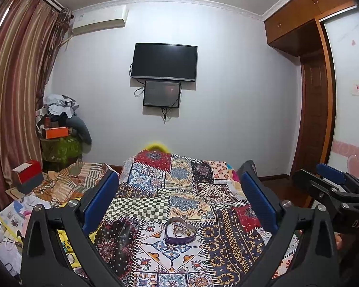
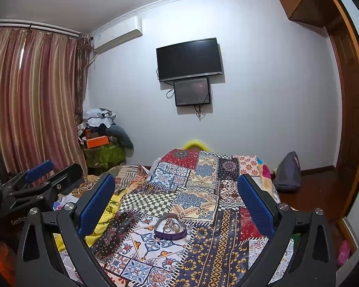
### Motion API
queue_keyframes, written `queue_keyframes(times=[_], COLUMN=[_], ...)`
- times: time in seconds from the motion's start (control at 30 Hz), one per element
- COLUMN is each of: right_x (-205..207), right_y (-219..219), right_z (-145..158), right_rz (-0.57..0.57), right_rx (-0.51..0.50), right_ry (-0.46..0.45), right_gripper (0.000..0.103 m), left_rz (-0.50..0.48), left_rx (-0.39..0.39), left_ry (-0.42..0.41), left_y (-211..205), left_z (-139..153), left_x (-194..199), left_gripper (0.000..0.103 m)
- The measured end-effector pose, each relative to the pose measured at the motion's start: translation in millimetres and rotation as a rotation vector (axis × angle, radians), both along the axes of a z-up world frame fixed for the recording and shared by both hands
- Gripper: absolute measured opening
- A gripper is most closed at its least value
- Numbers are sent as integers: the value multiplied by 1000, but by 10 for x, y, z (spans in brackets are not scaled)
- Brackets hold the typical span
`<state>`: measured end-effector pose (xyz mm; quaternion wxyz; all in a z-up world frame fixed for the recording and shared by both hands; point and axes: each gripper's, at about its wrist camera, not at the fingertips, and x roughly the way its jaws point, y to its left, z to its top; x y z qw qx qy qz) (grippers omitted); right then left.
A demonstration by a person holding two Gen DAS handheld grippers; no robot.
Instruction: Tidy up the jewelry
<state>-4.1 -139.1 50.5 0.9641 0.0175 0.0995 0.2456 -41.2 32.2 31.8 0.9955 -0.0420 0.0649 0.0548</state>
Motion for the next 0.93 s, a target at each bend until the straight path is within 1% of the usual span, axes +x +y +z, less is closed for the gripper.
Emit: queue_keyframes(times=[0.27,0.6,0.93], right_x=[25,65,77], right_y=[-9,-30,-25], right_z=[9,1,-19], right_rz=[3,6,4], right_rx=[2,12,10], right_ry=[5,24,30], right_gripper=[101,102,102], left_rz=[-41,-48,-53], left_rx=[-28,-40,-25], left_ry=[19,35,34], left_y=[58,56,48], left_z=[-6,-11,-32], left_x=[14,44,45], left_gripper=[102,103,102])
